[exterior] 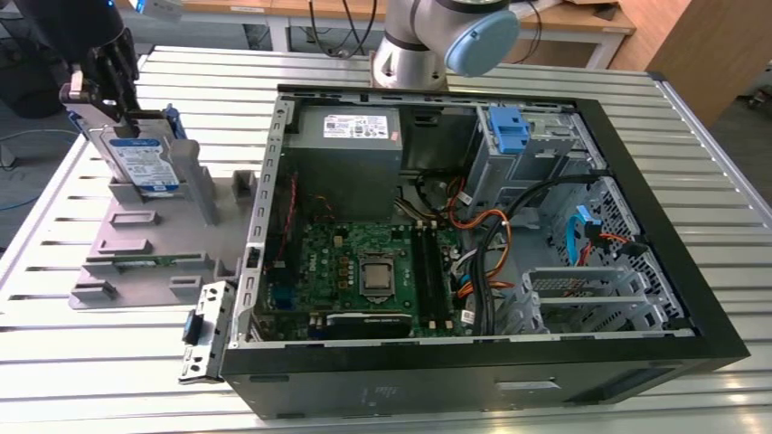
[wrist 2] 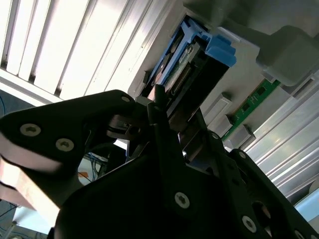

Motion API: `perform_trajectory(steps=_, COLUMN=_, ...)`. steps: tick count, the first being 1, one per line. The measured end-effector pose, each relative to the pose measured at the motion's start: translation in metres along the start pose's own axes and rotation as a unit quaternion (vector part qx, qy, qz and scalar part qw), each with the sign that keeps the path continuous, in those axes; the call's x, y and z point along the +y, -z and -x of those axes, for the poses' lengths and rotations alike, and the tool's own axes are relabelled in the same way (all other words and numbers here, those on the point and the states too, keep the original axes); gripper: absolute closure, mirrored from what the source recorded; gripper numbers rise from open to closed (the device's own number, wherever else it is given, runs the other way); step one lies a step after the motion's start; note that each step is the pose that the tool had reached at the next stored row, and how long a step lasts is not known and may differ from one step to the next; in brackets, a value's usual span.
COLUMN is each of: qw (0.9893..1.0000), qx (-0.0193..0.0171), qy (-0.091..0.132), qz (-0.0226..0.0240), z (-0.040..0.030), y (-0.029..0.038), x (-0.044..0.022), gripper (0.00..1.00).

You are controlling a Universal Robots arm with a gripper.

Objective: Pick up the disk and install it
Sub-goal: 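Pick up the disk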

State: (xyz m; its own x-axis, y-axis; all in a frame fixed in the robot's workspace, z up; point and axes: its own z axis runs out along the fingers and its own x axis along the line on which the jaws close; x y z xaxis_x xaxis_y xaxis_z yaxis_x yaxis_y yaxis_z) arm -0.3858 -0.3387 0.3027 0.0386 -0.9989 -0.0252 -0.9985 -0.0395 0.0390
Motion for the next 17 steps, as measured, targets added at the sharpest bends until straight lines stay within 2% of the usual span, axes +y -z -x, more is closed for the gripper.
perform_trajectory(steps=5, qw=1.0, qx=0.0, qy=0.0, qz=0.0, z=-0.0001, y=0.0, x=0.0, gripper=0.65)
perform_trajectory(steps=9, qw=0.9996, qx=-0.001, qy=-0.027, qz=-0.0006, z=-0.0002, y=-0.0002, x=0.0, gripper=0.65)
perform_trajectory(steps=17, qw=0.999, qx=-0.0017, qy=-0.044, qz=-0.0011, z=-0.0004, y=-0.0004, x=0.0, gripper=0.65)
